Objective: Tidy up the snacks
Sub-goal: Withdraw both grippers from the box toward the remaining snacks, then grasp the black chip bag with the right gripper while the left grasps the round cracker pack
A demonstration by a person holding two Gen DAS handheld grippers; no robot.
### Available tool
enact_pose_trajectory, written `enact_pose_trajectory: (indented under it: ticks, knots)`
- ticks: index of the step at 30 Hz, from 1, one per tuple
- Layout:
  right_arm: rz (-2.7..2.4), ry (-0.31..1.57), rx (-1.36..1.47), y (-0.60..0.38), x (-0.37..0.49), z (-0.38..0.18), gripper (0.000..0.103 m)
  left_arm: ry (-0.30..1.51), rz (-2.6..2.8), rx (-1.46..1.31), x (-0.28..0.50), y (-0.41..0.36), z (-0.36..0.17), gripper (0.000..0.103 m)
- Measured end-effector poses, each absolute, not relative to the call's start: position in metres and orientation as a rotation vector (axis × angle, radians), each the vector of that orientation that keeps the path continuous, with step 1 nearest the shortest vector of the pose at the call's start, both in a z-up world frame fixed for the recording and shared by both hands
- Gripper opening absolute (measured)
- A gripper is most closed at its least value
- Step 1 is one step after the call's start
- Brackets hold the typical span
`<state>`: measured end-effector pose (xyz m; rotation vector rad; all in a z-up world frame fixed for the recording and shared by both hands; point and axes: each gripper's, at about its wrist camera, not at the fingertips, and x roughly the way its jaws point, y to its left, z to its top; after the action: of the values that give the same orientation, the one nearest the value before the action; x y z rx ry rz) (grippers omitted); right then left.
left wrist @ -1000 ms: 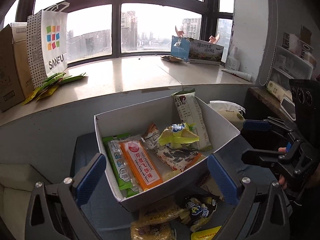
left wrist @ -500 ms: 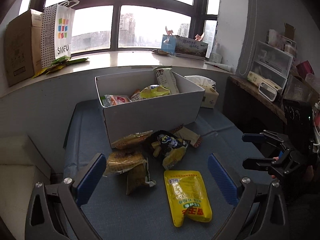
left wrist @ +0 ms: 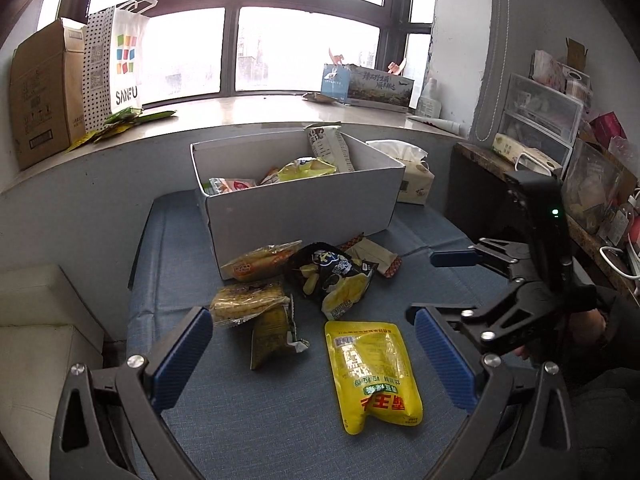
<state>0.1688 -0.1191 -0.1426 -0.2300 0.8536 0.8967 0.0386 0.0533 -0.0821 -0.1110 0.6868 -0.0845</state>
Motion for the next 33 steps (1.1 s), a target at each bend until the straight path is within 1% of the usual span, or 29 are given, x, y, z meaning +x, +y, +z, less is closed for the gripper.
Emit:
enact_pose_trajectory:
  ticks: [7, 14, 17, 19, 20, 21, 27, 33]
  knots:
    - [0.885, 0.897, -0.328, -0.067, 0.201, -0.165, 0.103, 0.682, -0.069, -0.117, 0.032, 0.06, -0.08, 0.103]
    - [0.868, 0.941, -0.376, -0.042, 0.219, -0.183, 0.103, 0.689, -0.057, -0.128, 0.028, 0.065, -0.084, 0.103]
    - [0.839, 0.989, -0.406, -0.034, 0.229, -0.193, 0.103, 0.699, -0.054, -0.132, 0.029, 0.066, -0.088, 0.103]
    - [0.85, 0.988, -0.395, -0.035, 0.232, -0.195, 0.087, 0.701, -0.06, -0.136, 0.029, 0.066, -0.089, 0.103]
    - [0.858, 0.971, -0.385, -0.036, 0.232, -0.194, 0.081, 0.702, -0.061, -0.137, 0.03, 0.066, -0.089, 0.103]
    - [0.857, 0.972, -0.375, -0.038, 0.232, -0.193, 0.069, 0.703, -0.059, -0.137, 0.03, 0.066, -0.089, 0.103]
    - [0.877, 0.961, -0.306, -0.062, 0.224, -0.177, 0.065, 0.721, -0.066, -0.166, 0.036, 0.07, -0.096, 0.103]
    - [0.859, 0.893, -0.208, -0.112, 0.207, -0.135, 0.065, 0.833, -0.083, -0.233, 0.076, 0.084, -0.123, 0.103]
